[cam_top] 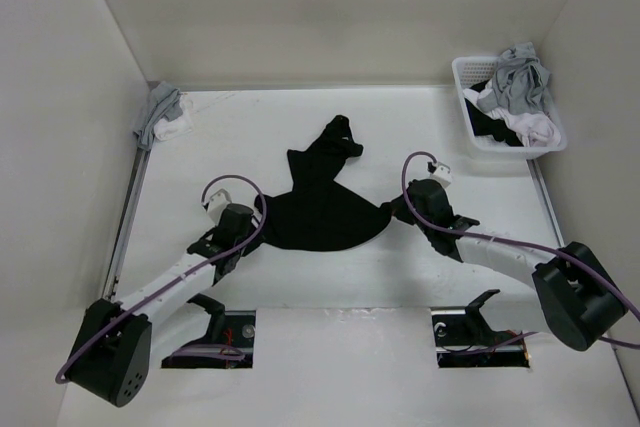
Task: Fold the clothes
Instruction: Flatten the tank top out
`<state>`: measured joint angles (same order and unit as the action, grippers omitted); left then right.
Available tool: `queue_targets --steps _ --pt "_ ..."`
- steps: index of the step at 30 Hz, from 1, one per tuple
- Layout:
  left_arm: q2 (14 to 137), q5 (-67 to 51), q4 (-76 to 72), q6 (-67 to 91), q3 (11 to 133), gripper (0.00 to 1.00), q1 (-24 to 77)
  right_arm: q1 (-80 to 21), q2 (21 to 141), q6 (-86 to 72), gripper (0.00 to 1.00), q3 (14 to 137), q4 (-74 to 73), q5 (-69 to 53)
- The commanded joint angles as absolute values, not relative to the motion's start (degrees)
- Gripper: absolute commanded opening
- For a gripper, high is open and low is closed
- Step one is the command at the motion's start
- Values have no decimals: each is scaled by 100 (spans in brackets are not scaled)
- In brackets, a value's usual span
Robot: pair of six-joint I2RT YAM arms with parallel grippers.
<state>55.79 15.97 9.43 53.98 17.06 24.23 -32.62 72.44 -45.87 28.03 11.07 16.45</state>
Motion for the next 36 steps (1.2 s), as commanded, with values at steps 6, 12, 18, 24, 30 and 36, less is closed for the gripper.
queue_targets --steps 6,12,18,24,30,36 --pt "5714 2004 845 5274 1723 15 2483 -3309 7172 -4553 0 2760 1485 1626" --pt "5406 2109 361 5089 1679 2 2325 -3441 6813 -4518 0 2716 1485 1687" --pt "4326 2285 632 4834 2310 0 2631 -3546 5373 -4351 0 2671 864 1810" --pt "3104 3022 1590 4237 3917 0 3185 -4282 3474 -3868 0 3802 -1043 2766" --pt "2988 3743 741 3175 5728 0 3625 -5968 3374 -2648 0 6262 -2056 4908" --pt "3269 3771 105 2699 6924 0 3722 -8325 4279 64 0 8339 -734 6968"
